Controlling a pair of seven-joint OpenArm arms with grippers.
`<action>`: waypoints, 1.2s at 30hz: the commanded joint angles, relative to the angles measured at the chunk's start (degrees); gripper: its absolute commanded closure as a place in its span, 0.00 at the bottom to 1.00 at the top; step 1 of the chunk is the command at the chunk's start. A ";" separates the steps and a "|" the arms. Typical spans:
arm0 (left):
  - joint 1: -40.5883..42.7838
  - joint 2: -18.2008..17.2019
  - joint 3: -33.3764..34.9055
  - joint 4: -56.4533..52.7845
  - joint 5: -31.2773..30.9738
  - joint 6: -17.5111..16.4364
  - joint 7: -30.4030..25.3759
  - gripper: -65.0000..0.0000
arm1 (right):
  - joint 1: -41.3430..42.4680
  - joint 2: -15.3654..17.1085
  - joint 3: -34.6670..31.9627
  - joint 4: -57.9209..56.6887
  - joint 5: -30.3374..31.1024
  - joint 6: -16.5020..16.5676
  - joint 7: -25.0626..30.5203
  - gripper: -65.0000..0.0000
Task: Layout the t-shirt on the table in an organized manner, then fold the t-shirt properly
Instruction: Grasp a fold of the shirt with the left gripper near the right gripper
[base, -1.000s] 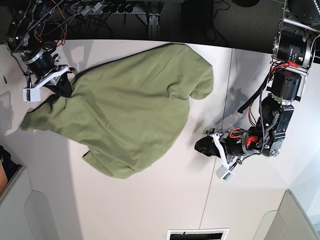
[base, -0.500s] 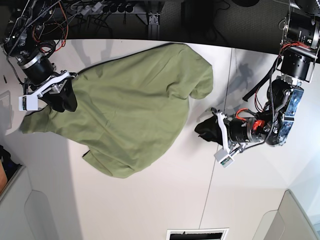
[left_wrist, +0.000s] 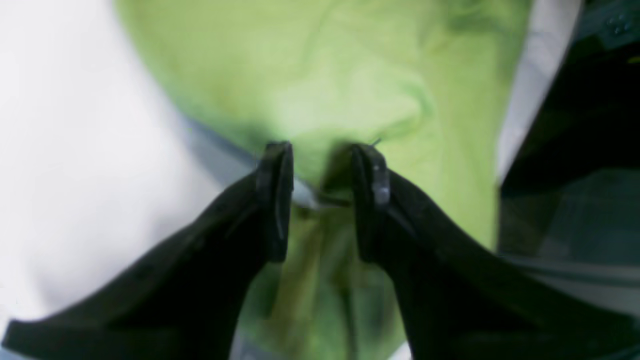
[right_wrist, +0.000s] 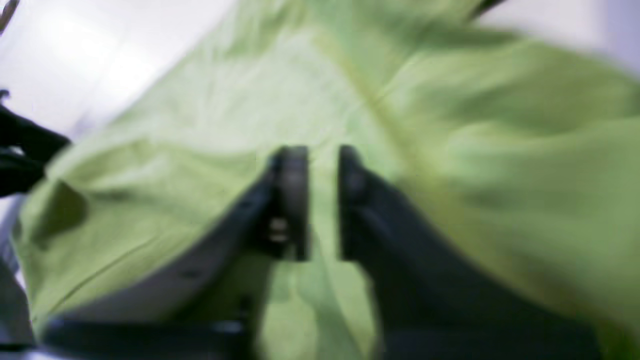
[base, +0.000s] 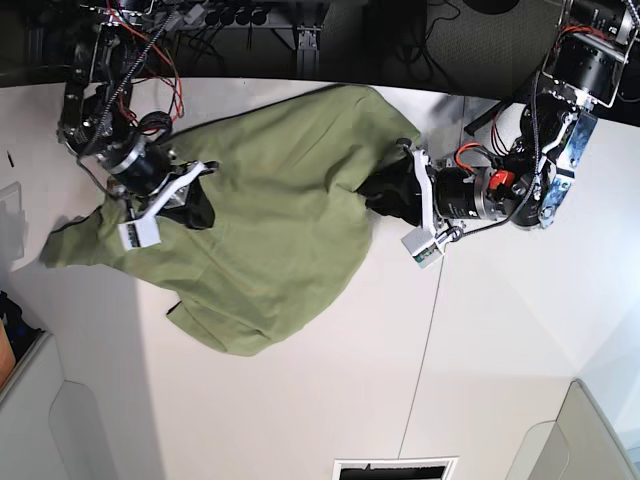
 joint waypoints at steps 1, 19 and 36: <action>0.22 0.24 -0.28 1.66 -1.11 -0.71 -0.68 0.65 | 1.16 0.22 -1.03 -0.70 0.22 0.02 1.20 1.00; 1.75 8.41 0.20 9.07 -5.16 -0.71 1.18 0.65 | 1.84 -0.20 2.21 -5.97 -6.40 -8.09 0.13 1.00; 3.13 1.14 -10.88 9.57 -4.83 -0.71 1.51 0.65 | 2.16 -2.51 2.21 -1.64 -0.37 -4.17 -0.57 0.81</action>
